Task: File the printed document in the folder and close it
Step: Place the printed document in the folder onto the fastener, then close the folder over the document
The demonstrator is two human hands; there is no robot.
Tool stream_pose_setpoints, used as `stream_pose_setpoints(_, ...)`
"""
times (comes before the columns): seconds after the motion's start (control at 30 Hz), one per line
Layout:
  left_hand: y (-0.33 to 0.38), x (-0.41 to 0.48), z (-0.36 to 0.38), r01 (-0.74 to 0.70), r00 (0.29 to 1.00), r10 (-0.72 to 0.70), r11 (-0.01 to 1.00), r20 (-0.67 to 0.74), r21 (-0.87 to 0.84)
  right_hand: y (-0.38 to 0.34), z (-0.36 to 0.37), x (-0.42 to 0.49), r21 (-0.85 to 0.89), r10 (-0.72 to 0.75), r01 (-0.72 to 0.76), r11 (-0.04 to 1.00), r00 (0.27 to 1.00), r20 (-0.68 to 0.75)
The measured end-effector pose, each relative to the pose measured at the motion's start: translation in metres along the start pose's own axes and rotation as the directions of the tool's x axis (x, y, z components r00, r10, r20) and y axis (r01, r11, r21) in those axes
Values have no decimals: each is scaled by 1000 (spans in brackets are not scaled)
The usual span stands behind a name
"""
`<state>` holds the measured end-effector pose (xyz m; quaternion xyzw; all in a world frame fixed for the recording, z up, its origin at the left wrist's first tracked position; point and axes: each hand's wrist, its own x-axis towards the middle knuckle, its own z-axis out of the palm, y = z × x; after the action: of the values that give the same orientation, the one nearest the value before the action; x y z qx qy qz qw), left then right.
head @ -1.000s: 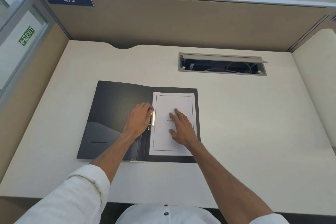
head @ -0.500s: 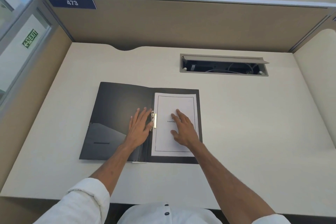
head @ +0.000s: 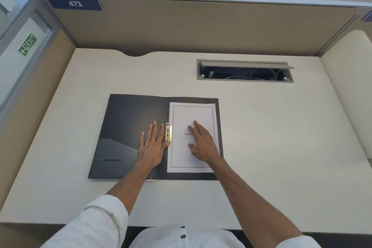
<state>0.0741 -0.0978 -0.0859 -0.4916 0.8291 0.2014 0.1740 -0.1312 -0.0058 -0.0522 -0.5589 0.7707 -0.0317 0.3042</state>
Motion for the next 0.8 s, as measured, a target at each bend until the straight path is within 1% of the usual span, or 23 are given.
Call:
stream_pose_setpoints(0.23, -7, 0, -2, -32, 999, 33, 999, 22, -42, -2, 0, -2, 0, -6, 6, 1000, 1000, 1)
stream_pose_setpoints(0.47, -16, -6, 2, -73, 997, 71, 996, -41, -42, -3, -1, -1, 5, 4, -4, 1000, 1000, 17)
stream_pose_setpoints(0.63, -48, -15, 1, -74, 991, 68, 996, -116, -51, -24, 4, 4, 2, 29, -29, 1000, 999, -23)
stream_pose_setpoints(0.7, -68, -20, -3, -36, 989, 26, 997, -143, -66, -43, 11, 7, -18, -26, 25, 1000, 998, -52)
stream_pose_setpoints(0.8, -97, -29, -9, 58, 978, -80, 992, -195, -116, -79, 25, 13, -18, -165, 164, 986, 986, -36)
